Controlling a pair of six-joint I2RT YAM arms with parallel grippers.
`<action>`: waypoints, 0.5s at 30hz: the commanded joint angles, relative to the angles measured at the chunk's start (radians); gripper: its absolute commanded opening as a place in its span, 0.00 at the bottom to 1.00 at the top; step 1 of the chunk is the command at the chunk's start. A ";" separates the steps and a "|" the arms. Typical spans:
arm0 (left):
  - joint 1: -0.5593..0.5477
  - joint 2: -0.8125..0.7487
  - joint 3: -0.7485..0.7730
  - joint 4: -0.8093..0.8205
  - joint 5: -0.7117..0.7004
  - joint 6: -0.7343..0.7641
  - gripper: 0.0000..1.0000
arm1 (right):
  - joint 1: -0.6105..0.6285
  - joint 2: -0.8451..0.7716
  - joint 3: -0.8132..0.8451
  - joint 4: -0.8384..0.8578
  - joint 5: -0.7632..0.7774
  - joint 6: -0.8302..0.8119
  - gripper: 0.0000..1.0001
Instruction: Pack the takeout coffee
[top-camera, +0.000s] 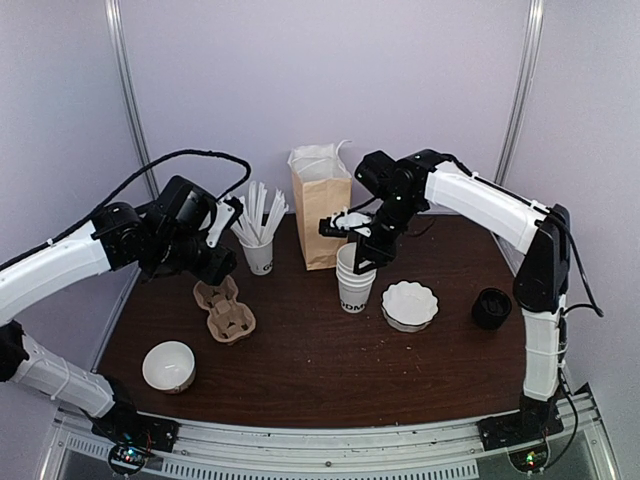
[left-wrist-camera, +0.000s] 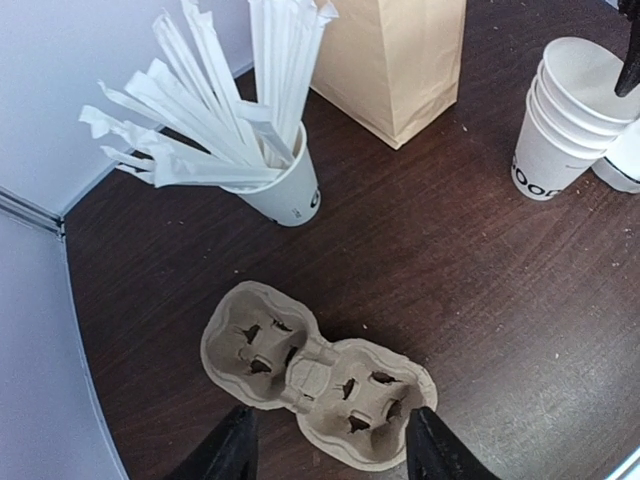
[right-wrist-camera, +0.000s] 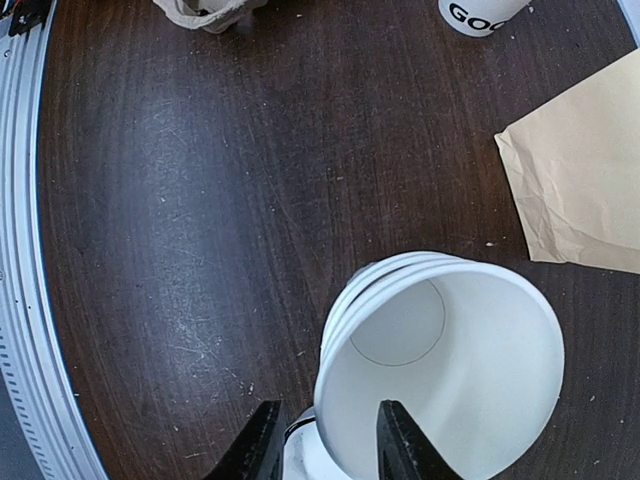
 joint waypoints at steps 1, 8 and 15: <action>-0.004 0.031 -0.013 0.069 0.098 -0.021 0.54 | 0.008 0.017 0.019 -0.030 -0.034 0.020 0.34; -0.004 0.065 -0.023 0.116 0.144 -0.040 0.52 | 0.007 0.031 0.017 -0.025 -0.015 0.021 0.15; -0.004 0.102 -0.016 0.152 0.181 -0.055 0.52 | 0.007 0.046 0.020 -0.029 -0.001 0.016 0.13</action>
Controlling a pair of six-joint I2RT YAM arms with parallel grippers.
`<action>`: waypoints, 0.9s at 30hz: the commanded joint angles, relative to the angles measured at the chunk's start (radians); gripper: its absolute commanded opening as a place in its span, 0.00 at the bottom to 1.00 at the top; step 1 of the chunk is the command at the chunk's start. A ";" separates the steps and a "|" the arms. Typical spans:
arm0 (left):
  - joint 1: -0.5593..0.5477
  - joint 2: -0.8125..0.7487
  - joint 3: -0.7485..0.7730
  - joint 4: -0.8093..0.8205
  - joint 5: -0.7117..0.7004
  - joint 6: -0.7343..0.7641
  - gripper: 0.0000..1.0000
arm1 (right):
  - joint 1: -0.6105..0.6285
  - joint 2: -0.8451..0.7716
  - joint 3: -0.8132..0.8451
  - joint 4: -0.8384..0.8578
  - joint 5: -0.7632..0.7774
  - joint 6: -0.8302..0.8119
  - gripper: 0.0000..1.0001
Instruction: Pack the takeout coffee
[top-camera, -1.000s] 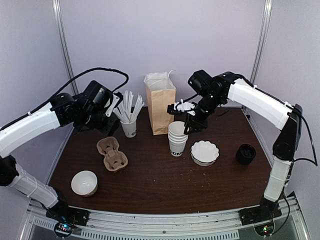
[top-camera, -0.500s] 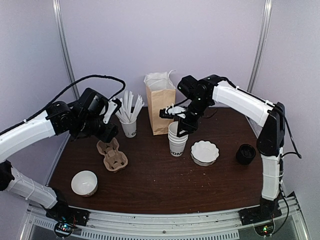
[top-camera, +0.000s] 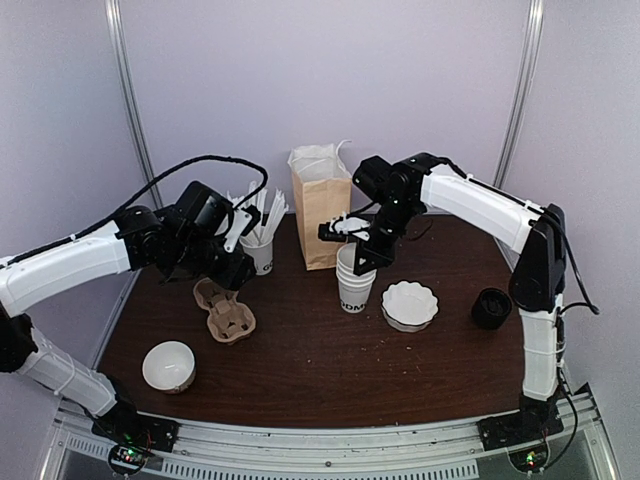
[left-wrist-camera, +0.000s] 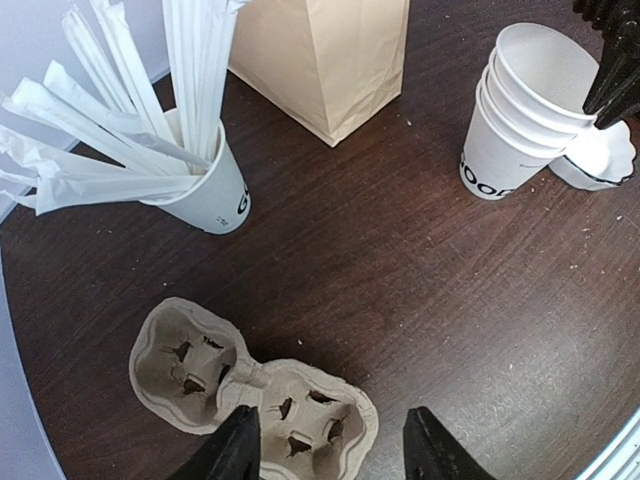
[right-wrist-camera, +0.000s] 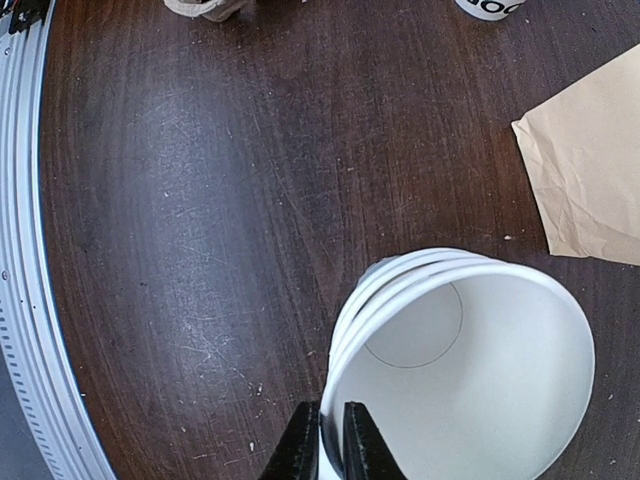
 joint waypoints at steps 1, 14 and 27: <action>-0.004 0.019 0.001 0.069 0.040 -0.023 0.52 | 0.007 0.022 0.021 -0.012 0.015 0.001 0.13; -0.012 0.112 -0.003 0.227 0.088 -0.220 0.51 | 0.008 -0.007 0.052 -0.013 0.026 0.007 0.00; -0.075 0.275 0.056 0.498 0.075 -0.534 0.49 | 0.007 -0.081 0.029 0.065 0.071 0.020 0.00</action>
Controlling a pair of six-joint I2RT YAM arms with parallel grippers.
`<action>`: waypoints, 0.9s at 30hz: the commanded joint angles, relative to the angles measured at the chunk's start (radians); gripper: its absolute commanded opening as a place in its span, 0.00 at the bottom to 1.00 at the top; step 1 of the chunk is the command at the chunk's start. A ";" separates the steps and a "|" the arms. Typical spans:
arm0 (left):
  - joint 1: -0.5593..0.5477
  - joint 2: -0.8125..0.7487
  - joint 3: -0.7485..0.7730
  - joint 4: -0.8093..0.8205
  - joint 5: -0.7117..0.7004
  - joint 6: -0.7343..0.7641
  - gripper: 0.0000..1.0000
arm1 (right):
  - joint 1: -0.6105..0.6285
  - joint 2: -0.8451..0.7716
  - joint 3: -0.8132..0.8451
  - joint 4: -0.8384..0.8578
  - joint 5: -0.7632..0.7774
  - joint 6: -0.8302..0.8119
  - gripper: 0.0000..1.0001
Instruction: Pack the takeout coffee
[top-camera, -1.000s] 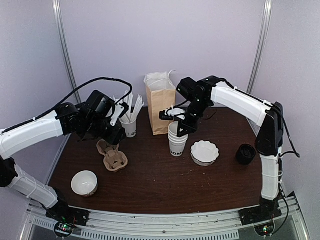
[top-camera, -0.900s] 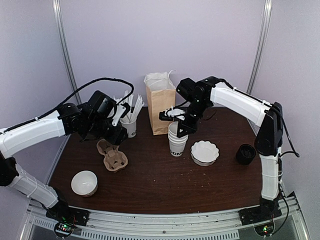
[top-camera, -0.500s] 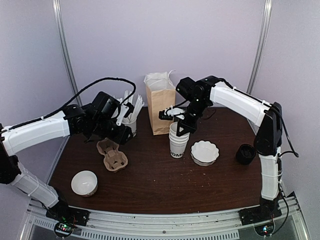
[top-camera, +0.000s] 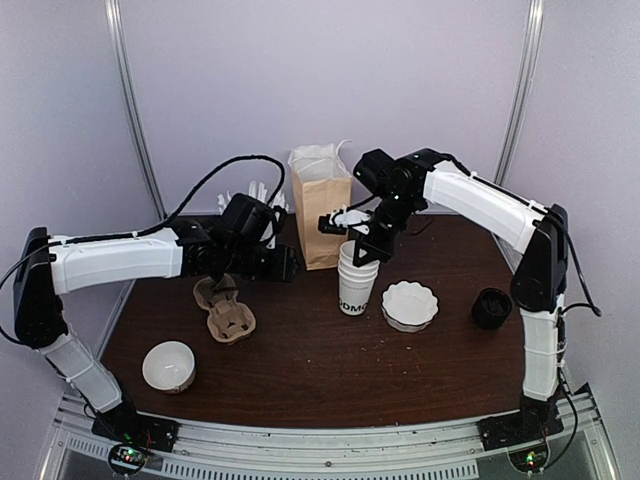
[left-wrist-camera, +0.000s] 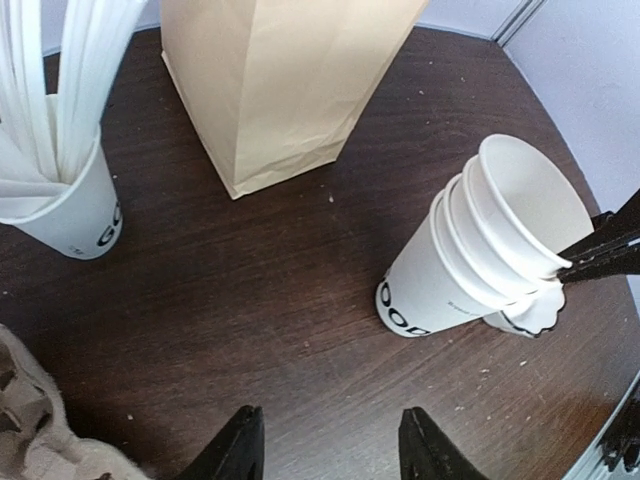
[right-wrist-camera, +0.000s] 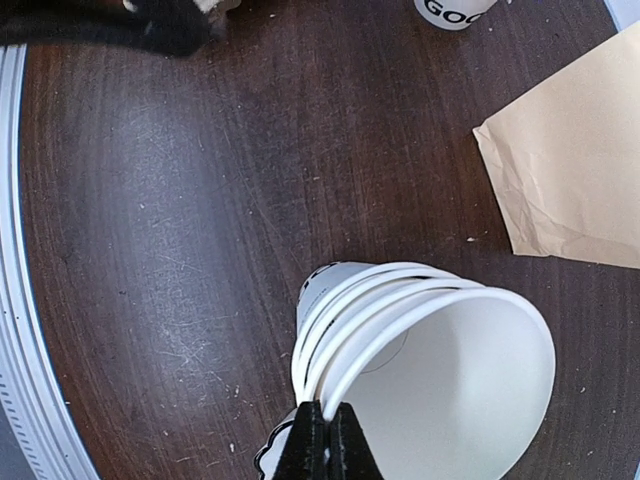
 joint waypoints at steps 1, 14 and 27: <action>-0.035 0.046 0.054 0.148 -0.009 -0.128 0.49 | 0.007 -0.083 0.003 0.045 0.031 0.012 0.00; -0.059 0.134 0.054 0.369 -0.041 -0.313 0.49 | 0.011 -0.143 -0.090 0.172 0.068 0.024 0.00; -0.061 0.261 0.138 0.447 0.043 -0.417 0.48 | 0.011 -0.174 -0.134 0.194 0.071 0.031 0.00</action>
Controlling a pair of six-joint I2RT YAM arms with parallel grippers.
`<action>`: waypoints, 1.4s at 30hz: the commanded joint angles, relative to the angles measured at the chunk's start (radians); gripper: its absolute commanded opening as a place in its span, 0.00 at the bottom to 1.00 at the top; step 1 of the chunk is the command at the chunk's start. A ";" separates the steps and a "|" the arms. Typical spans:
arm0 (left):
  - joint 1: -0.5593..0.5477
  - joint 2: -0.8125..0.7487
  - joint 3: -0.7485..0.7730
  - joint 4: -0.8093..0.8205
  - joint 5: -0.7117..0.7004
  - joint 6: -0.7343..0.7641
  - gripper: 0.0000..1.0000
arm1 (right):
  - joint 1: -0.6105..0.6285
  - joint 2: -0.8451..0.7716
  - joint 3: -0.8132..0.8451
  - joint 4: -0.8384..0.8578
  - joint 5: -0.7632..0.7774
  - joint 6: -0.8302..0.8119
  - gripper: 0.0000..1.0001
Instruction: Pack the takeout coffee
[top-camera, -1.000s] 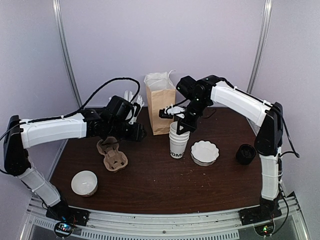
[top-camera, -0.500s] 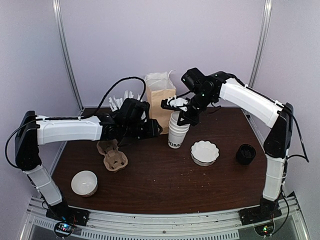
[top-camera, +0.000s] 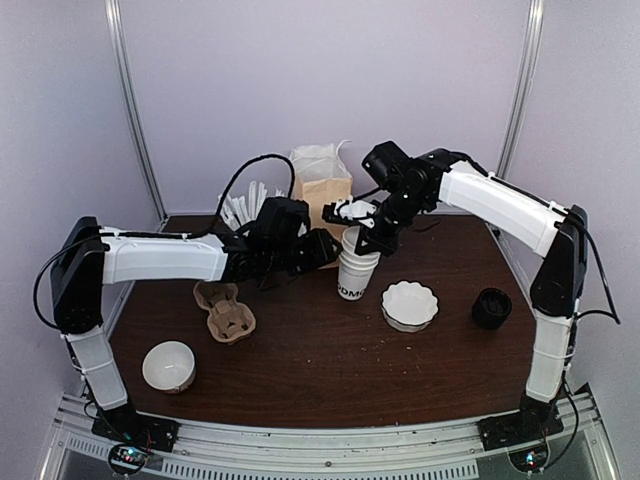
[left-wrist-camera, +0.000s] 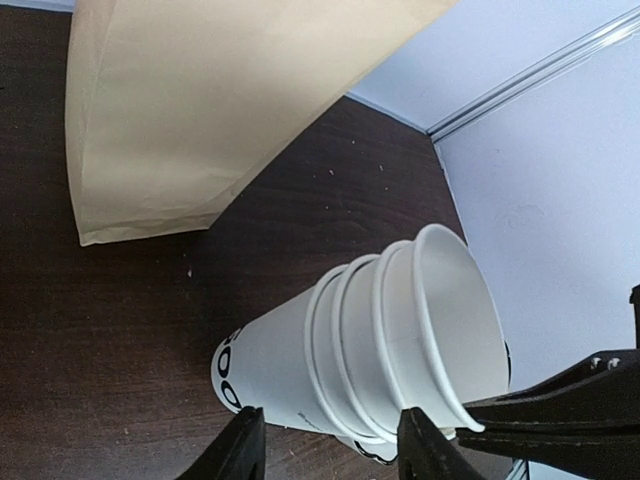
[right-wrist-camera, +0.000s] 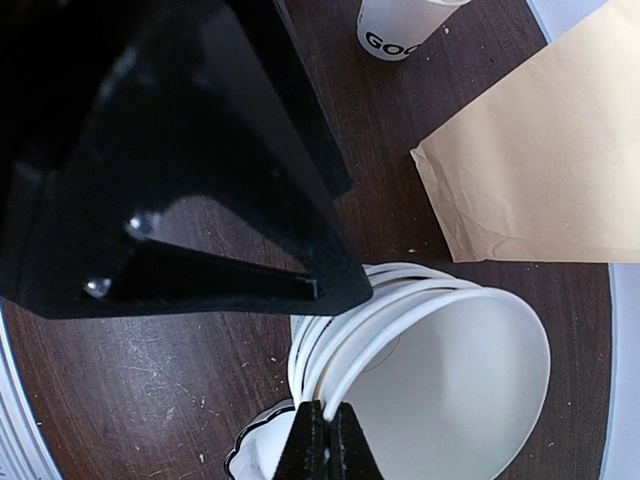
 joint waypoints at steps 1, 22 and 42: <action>-0.006 0.037 0.028 0.087 0.042 -0.064 0.48 | 0.007 -0.055 -0.004 0.031 0.003 0.018 0.00; -0.018 0.007 -0.006 0.109 0.007 -0.056 0.47 | 0.005 -0.030 -0.016 0.063 0.091 0.023 0.00; -0.035 -0.257 -0.032 -0.261 0.102 0.529 0.47 | 0.007 -0.392 -0.172 -0.089 -0.037 -0.037 0.00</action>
